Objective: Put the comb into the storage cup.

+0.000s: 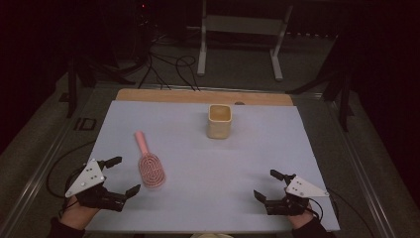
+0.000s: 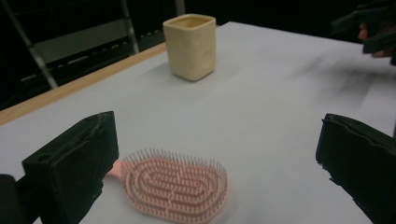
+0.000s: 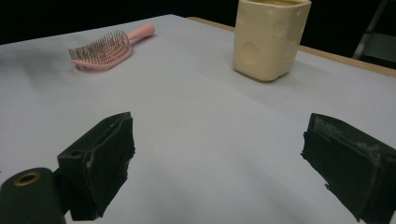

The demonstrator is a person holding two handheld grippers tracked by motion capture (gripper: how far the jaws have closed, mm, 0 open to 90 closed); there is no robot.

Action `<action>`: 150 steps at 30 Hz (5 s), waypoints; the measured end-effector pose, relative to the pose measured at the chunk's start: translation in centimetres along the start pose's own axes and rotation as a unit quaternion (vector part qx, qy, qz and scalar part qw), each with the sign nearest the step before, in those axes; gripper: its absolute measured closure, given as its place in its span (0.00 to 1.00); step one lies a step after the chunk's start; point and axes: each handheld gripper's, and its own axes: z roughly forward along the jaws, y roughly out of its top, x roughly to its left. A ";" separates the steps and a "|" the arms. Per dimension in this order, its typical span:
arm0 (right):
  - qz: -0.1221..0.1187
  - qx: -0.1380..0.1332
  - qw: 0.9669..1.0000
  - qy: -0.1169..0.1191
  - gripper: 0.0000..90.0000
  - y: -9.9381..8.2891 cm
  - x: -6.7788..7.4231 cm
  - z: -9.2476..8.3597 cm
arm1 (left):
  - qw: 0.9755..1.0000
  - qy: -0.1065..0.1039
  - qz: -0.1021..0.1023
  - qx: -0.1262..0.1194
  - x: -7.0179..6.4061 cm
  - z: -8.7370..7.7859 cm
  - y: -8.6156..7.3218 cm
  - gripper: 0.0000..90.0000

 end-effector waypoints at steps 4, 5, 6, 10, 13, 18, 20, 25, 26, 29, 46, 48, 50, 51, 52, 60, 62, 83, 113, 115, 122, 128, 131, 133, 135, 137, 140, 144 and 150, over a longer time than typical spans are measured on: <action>0.000 0.000 1.000 0.000 0.10 0.0 0.0 0.0 | 1.000 -0.005 -0.003 0.006 0.3 0.1 0.7 0.00; 0.002 -0.001 1.000 0.001 0.10 0.0 0.0 0.0 | 1.000 -0.006 -0.004 0.008 0.4 0.2 0.8 0.00; 0.002 0.000 1.000 0.001 0.10 0.0 0.0 0.0 | 1.000 -0.003 -0.003 0.011 0.5 0.3 0.9 0.00; 0.003 -0.003 1.000 0.001 0.10 0.1 0.0 -0.1 | 1.000 -0.001 -0.004 0.016 1.0 0.6 1.7 0.00; 0.004 -0.001 1.000 0.002 0.10 0.0 0.0 -0.1 | 1.000 0.001 -0.004 0.022 1.5 0.8 2.2 0.00; 0.007 -0.002 1.000 0.003 0.10 0.0 0.0 0.0 | 1.000 -0.006 0.002 0.029 2.2 1.3 3.2 0.00; 0.006 -0.004 1.000 0.002 0.10 0.1 0.0 -0.1 | 0.999 -0.008 0.007 0.032 2.4 1.5 3.5 0.00; 0.008 -0.003 1.000 0.003 0.10 0.0 -0.1 -0.1 | 0.999 -0.012 0.008 0.043 2.8 2.3 4.1 0.00; 0.007 -0.004 1.000 0.003 0.10 0.0 -0.1 -0.1 | 0.999 -0.013 0.010 0.047 3.0 2.6 4.4 0.00; 0.010 -0.005 1.000 0.003 0.10 0.0 -0.1 -0.1 | 0.998 -0.013 0.013 0.057 3.4 3.3 4.7 0.00; 0.010 -0.006 1.000 0.006 0.10 0.0 0.0 -0.1 | 0.995 0.003 0.003 0.095 7.2 7.5 5.1 0.01; 0.008 -0.005 1.000 0.006 0.10 0.0 0.0 -0.1 | 0.995 0.005 -0.001 0.102 7.7 8.1 4.9 0.02; 0.009 -0.006 1.000 0.006 0.10 0.0 0.0 -0.1 | 0.994 0.008 -0.001 0.109 8.1 8.7 4.7 0.04; 0.010 -0.006 1.000 0.007 0.10 0.0 0.0 0.0 | 0.994 0.006 -0.002 0.111 8.3 9.0 4.6 0.05; 0.009 -0.005 1.000 0.008 0.10 0.0 0.0 0.0 | 0.993 0.007 -0.002 0.114 8.5 9.2 4.6 0.05; 0.007 -0.005 1.000 0.008 0.10 0.0 0.0 -0.1 | 0.993 0.005 -0.009 0.120 9.5 11.1 3.6 0.18; 0.010 -0.005 1.000 0.009 0.10 0.0 0.0 -0.1 | 0.992 0.009 -0.014 0.124 9.7 11.4 3.3 0.19; 0.008 -0.004 1.000 0.015 0.10 0.0 0.1 0.0 | 0.982 0.046 -0.051 0.173 12.1 13.9 -0.8 0.77; 0.015 -0.005 1.000 0.020 0.10 -0.1 0.0 0.0 | 0.964 0.053 -0.033 0.260 13.3 16.8 -2.1 1.00; 0.015 -0.004 1.000 0.020 0.10 -0.1 0.0 0.0 | 0.964 0.051 -0.035 0.257 13.4 16.7 -2.3 1.00; 0.014 -0.004 1.000 0.019 0.10 -0.1 0.0 0.0 | 0.963 0.051 -0.038 0.260 13.5 16.4 -2.4 1.00; 0.017 -0.002 1.000 0.019 0.10 -0.1 -0.1 0.0 | 0.962 0.053 -0.044 0.264 13.9 15.6 -2.6 1.00; 0.015 -0.004 1.000 0.018 0.10 -0.1 -0.1 0.0 | 0.961 0.057 -0.054 0.264 14.3 14.9 -2.9 1.00; 0.017 -0.002 1.000 0.017 0.10 -0.1 -0.1 0.0 | 0.960 0.059 -0.055 0.269 14.4 14.6 -3.0 1.00; 0.014 -0.003 1.000 0.017 0.10 -0.1 -0.1 0.0 | 0.957 0.063 -0.052 0.280 14.4 14.2 -3.0 1.00; 0.016 -0.002 1.000 0.017 0.10 -0.1 -0.1 0.0 | 0.956 0.061 -0.054 0.282 14.5 13.9 -3.1 1.00; 0.014 -0.002 1.000 0.016 0.10 -0.1 -0.1 0.0 | 0.954 0.062 -0.054 0.288 14.5 13.4 -3.2 1.00; 0.016 -0.001 1.000 0.017 0.10 -0.1 -0.1 0.0 | 0.952 0.063 -0.057 0.295 14.5 12.6 -3.4 1.00; 0.016 -0.001 1.000 0.016 0.10 -0.1 0.0 0.0 | 0.950 0.062 -0.064 0.300 14.7 11.4 -3.9 1.00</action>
